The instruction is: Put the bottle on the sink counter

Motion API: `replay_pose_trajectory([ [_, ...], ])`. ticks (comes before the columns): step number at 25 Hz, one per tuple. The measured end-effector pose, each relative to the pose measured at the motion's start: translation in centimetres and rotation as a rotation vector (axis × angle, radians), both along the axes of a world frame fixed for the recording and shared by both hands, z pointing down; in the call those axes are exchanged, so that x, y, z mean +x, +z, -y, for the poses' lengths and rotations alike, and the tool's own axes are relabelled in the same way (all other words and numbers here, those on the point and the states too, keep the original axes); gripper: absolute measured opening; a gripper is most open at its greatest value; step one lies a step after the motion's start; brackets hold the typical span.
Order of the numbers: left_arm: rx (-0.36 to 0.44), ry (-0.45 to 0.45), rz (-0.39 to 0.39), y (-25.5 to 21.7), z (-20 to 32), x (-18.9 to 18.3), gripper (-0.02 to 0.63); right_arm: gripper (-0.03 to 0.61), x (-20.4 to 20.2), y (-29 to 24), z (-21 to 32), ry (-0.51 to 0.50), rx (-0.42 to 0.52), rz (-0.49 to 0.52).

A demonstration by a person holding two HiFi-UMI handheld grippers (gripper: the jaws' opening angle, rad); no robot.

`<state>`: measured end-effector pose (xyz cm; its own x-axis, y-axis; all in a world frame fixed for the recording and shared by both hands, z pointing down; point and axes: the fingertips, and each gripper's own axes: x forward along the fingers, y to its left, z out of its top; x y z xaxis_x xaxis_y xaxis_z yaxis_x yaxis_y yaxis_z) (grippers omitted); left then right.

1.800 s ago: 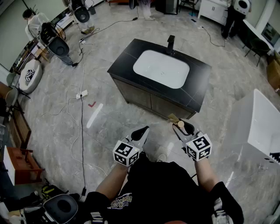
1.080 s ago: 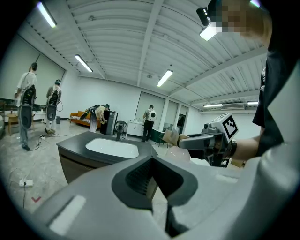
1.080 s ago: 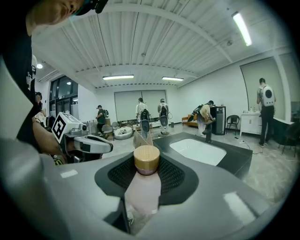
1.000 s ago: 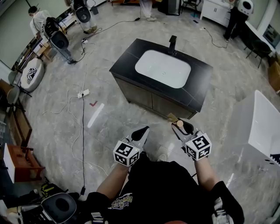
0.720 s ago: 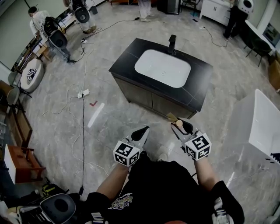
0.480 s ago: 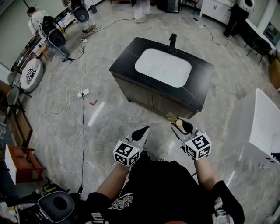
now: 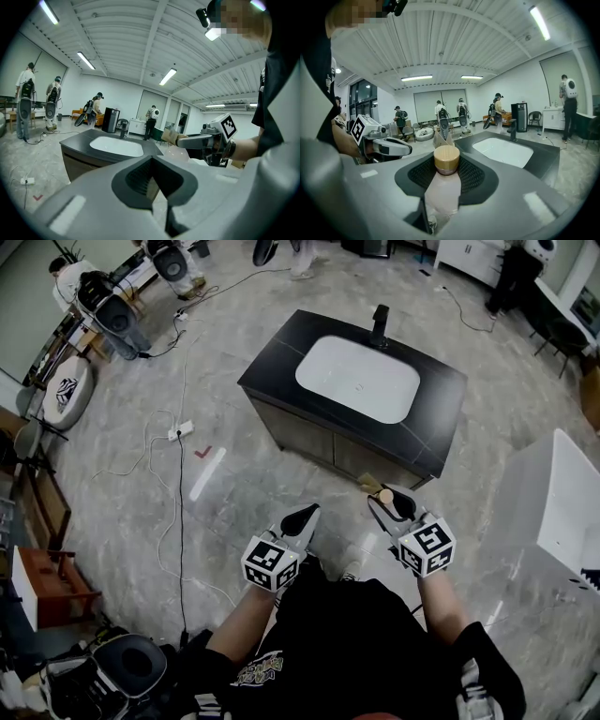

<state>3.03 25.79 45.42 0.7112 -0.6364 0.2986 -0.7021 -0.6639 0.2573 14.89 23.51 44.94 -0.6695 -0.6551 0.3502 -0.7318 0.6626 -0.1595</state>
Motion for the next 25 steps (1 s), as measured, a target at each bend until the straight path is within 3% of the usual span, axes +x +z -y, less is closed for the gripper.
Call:
replay_pose_trajectory([
  [25, -0.024, -0.043, -0.016, 0.6, 7.5, -7.6, 0.000, 0.164, -7.0, 0.9, 8.2, -0.004, -0.041, 0.005],
])
